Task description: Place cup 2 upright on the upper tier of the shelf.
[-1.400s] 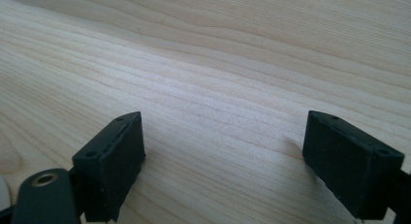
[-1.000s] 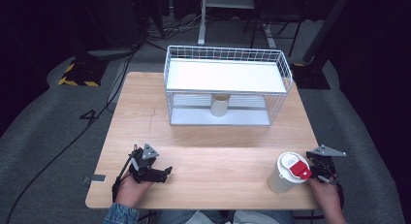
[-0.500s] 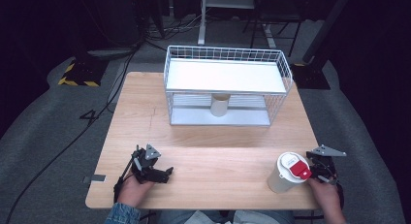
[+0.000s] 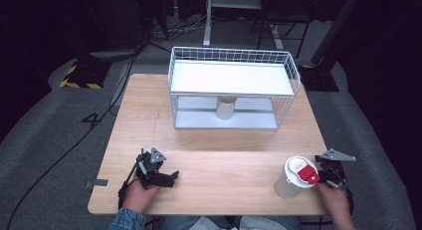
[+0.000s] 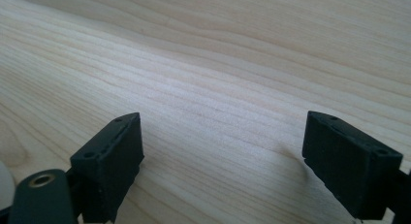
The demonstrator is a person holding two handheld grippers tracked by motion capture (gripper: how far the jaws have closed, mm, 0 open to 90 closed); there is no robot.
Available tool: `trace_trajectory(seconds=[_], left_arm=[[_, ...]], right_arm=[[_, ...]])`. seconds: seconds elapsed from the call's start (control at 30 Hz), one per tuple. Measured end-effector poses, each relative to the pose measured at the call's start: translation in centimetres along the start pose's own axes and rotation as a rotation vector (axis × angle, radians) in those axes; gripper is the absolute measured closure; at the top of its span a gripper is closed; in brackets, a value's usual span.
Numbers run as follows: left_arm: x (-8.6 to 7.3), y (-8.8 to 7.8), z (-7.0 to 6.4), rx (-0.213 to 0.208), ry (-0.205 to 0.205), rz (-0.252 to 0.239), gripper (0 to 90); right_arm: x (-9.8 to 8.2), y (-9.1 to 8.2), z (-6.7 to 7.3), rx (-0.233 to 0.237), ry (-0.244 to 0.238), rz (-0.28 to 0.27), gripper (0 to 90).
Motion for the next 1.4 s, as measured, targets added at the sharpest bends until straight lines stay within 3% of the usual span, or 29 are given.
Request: trace_trajectory(seconds=[0.63,0.87,1.4], left_arm=[[0.1,0.0,-0.1,0.004,-0.002,0.004,0.1],[0.1,0.1,-0.2,0.007,-0.004,0.001,0.1],[0.2,0.1,-0.2,0.01,-0.002,0.001,0.1]], right_arm=[[1.3,-4.9,0.7,0.022,0.037,-0.09,15.1],[1.3,-6.4,1.5,0.037,0.016,-0.102,15.1],[1.3,-10.8,4.8,0.148,-0.025,-0.135,14.9]])
Point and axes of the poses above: each handheld gripper's, and its own axes: y roughly forward along the jaws, x roughly out of its top, z roughly to its left, the point moved 1 cm from there along y, roughly forward along the jaws, and after that the axes turned 14 degrees about x, right-handed, at the moved point
